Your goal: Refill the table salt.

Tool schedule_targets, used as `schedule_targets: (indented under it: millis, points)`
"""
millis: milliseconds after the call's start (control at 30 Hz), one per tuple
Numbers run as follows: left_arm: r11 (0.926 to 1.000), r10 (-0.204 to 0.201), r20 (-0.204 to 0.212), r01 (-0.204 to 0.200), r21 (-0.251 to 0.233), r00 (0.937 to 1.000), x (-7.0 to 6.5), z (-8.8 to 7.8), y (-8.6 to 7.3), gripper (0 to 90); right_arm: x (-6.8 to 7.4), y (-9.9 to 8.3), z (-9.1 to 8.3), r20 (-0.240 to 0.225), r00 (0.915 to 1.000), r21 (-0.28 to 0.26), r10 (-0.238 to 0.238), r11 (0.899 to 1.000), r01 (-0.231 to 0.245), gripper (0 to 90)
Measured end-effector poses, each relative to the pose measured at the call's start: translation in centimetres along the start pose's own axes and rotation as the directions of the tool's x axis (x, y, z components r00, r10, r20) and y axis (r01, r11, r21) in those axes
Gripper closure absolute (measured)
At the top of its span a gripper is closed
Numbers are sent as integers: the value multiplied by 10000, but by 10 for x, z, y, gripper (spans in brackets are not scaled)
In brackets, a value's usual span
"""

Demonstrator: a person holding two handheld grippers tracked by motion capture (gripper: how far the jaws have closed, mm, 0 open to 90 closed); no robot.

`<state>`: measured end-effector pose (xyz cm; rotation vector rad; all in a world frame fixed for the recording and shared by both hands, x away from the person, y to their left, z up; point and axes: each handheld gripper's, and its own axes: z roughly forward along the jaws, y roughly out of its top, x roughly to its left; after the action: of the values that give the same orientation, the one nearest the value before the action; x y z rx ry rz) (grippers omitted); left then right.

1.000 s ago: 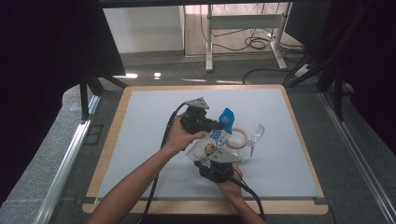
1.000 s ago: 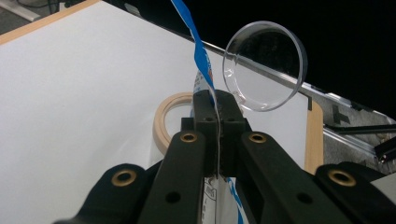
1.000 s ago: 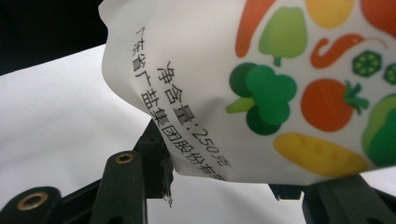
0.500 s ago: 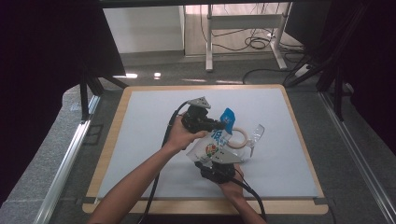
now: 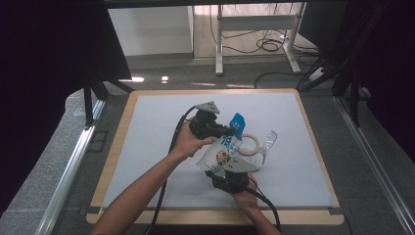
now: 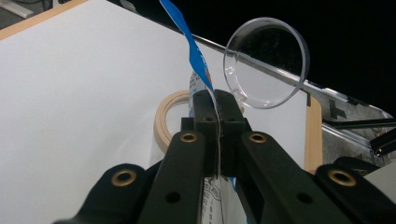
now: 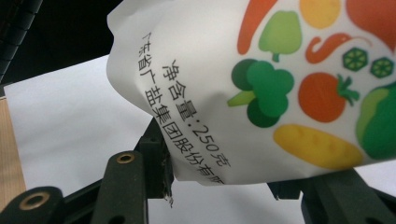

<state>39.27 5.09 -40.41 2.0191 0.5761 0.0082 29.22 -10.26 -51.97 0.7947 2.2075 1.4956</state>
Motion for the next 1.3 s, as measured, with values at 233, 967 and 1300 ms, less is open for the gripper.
schedule_targets:
  millis: [233, 967, 1300]
  points:
    - [10000, 68, 33, -68, 15, 10000, -1, 5, 1, 897, 0, 0, 0, 141, 9999, 6, 54, 10000, -54, 513]
    - [9999, 118, 225, -120, 94, 9997, 2, 11, 9, 898, 4, 7, -2, 513, 9975, -121, 487, 9988, -481, 521]
    - [9998, 70, 292, -76, 204, 9995, 6, 15, 10, 898, 8, 10, -2, 646, 9926, -212, 1033, 9945, -1021, 525]
